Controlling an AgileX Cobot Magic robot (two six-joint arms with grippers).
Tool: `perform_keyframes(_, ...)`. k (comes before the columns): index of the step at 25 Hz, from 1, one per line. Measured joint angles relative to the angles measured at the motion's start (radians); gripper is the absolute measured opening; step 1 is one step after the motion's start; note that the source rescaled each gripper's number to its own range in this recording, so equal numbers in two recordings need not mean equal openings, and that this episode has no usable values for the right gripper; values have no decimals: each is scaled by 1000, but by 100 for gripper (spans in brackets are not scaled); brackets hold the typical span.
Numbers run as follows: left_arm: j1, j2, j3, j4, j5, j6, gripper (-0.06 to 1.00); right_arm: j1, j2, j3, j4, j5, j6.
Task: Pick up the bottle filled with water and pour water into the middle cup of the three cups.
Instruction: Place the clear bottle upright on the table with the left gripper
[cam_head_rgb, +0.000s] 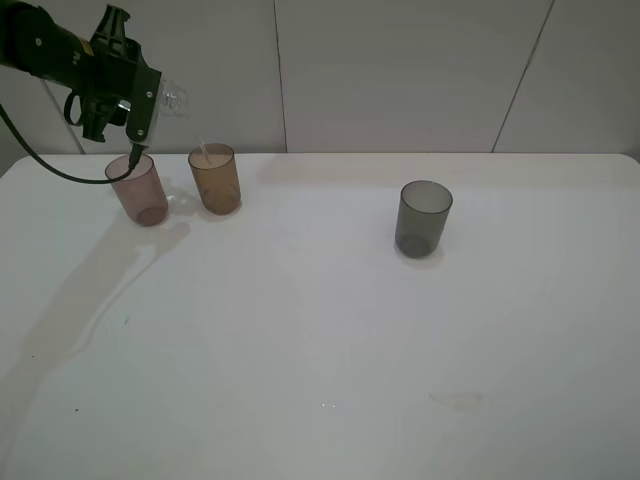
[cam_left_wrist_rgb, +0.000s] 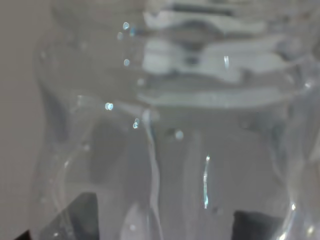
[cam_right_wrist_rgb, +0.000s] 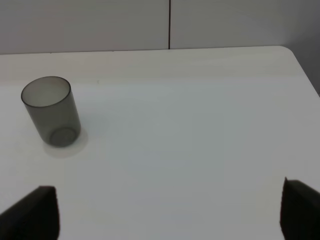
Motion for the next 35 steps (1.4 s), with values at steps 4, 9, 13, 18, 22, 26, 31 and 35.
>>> perform_keyframes(4,0,0,0,1,-24,3,1,0,0,0,0,0,0)
perform_keyframes(9,0,0,0,3,-53,4,1,0,0,0,0,0,0)
perform_keyframes(13,0,0,-1,4,-74,4,1,0,0,0,0,0,0)
perform_keyframes(18,0,0,-1,37,-76,6,1,0,0,0,0,0,0)
perform_keyframes(22,0,0,-1,41,-78,6,1,0,0,0,0,0,0)
perform_keyframes(26,0,0,-1,50,-79,17,1,0,0,0,0,0,0)
perform_keyframes(31,0,0,-1,53,-79,44,1,0,0,0,0,0,0)
perform_keyframes(35,-3,0,-1,64,-79,56,1,0,0,0,0,0,0)
